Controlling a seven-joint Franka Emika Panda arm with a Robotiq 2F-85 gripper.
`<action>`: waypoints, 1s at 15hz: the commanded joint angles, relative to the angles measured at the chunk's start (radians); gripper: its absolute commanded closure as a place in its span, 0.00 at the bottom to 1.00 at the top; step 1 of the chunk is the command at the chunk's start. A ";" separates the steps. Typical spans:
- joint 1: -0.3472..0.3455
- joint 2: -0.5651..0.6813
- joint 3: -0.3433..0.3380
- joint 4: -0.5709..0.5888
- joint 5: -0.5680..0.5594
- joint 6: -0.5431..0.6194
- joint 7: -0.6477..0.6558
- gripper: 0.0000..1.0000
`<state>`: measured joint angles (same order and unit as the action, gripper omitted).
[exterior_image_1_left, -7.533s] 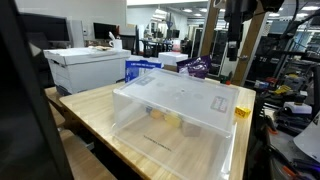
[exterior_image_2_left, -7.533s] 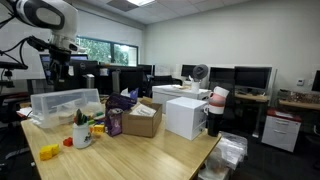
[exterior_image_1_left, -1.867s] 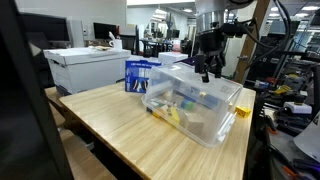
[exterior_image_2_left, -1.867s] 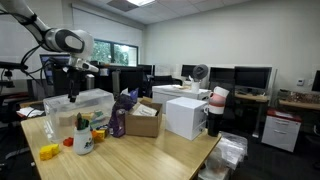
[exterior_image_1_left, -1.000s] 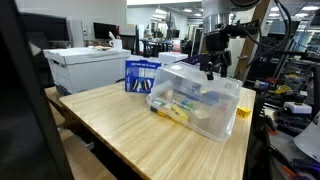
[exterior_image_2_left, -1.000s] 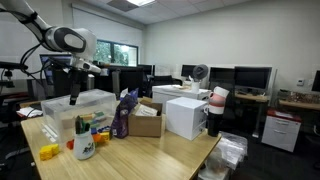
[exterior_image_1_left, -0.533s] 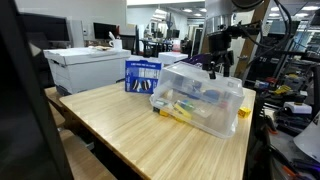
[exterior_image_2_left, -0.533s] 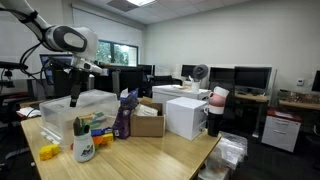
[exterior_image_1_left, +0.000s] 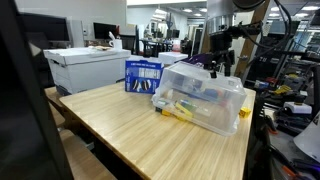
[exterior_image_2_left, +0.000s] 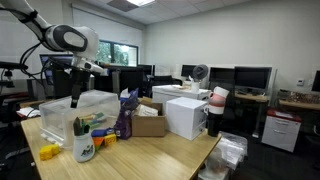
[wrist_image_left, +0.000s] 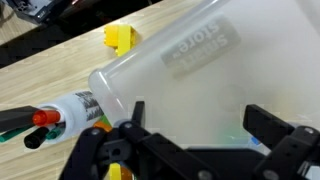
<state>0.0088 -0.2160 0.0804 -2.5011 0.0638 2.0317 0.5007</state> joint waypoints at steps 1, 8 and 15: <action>-0.020 -0.029 0.001 -0.038 -0.036 0.021 0.038 0.00; -0.038 -0.028 -0.008 -0.039 -0.051 0.026 0.038 0.00; -0.048 -0.030 -0.018 -0.038 -0.057 0.034 0.039 0.00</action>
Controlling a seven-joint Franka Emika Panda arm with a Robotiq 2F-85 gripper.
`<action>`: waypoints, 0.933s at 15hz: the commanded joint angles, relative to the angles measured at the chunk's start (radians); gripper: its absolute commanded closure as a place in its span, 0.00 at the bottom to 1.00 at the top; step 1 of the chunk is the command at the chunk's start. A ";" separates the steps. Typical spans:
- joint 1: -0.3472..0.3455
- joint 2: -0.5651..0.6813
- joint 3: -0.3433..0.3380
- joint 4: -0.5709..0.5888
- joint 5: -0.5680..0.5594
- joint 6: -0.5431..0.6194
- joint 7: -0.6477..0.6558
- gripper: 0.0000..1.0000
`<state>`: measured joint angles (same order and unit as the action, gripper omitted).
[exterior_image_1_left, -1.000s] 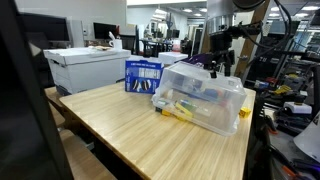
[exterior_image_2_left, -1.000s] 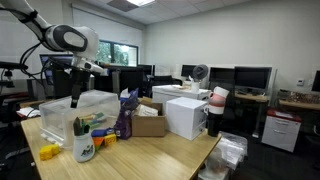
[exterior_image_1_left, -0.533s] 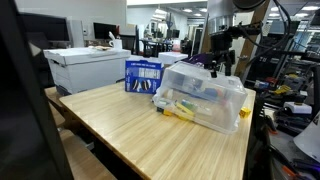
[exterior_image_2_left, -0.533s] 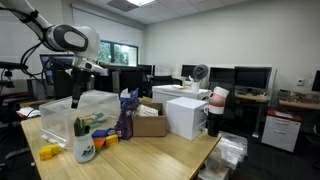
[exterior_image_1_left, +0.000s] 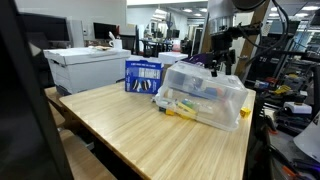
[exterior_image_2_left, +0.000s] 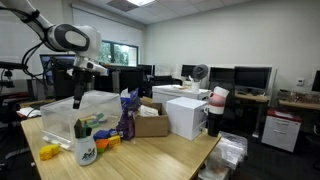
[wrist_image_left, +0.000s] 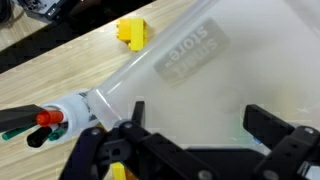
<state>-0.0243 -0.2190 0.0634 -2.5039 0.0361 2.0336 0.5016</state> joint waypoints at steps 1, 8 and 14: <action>-0.015 -0.025 -0.003 -0.034 -0.024 0.033 0.038 0.00; -0.013 -0.016 -0.005 -0.027 -0.015 0.038 0.049 0.00; -0.016 -0.011 -0.008 -0.026 -0.015 0.048 0.066 0.00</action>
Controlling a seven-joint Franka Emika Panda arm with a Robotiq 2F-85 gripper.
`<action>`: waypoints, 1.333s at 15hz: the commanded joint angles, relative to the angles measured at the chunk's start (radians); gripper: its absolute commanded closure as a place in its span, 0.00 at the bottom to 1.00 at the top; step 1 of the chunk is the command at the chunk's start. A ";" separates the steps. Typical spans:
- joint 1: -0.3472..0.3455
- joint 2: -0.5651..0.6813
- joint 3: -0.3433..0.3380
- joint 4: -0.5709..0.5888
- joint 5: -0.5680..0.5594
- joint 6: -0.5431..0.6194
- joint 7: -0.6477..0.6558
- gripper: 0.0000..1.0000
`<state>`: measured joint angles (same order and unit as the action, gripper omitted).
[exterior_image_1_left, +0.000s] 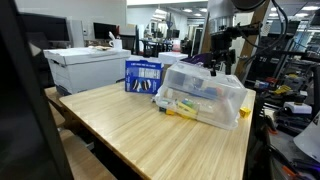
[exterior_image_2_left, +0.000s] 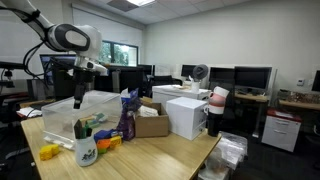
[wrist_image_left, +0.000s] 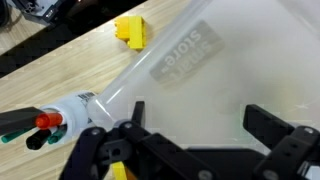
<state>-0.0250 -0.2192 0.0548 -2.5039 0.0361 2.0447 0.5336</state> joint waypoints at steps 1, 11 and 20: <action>-0.016 -0.010 0.000 -0.025 -0.017 0.038 0.040 0.00; -0.024 -0.014 -0.009 -0.026 -0.022 0.043 0.078 0.00; -0.035 -0.004 -0.012 -0.025 -0.035 0.061 0.144 0.00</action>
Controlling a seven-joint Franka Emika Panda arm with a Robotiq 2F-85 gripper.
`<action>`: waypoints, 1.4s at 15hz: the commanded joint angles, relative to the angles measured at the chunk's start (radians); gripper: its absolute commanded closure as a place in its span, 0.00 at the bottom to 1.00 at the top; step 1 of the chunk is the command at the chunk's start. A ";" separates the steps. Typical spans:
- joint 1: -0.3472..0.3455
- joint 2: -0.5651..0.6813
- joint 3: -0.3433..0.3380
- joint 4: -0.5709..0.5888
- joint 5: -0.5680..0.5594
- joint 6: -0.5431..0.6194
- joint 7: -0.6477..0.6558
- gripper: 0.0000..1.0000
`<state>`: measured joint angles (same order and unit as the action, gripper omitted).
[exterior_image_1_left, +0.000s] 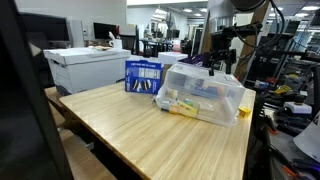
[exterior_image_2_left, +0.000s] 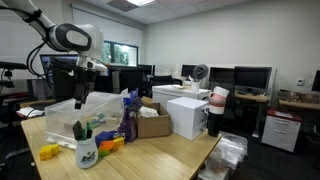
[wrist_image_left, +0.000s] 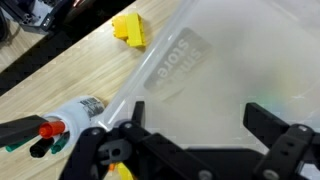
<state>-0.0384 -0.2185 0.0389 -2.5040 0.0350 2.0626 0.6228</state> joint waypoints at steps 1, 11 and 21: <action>-0.023 -0.006 0.002 -0.027 -0.034 0.044 0.060 0.00; 0.017 -0.088 0.044 -0.007 -0.035 -0.016 0.055 0.00; 0.064 -0.120 0.143 0.087 -0.094 -0.093 0.024 0.00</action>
<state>0.0048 -0.3364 0.1521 -2.4527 -0.0277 2.0127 0.6581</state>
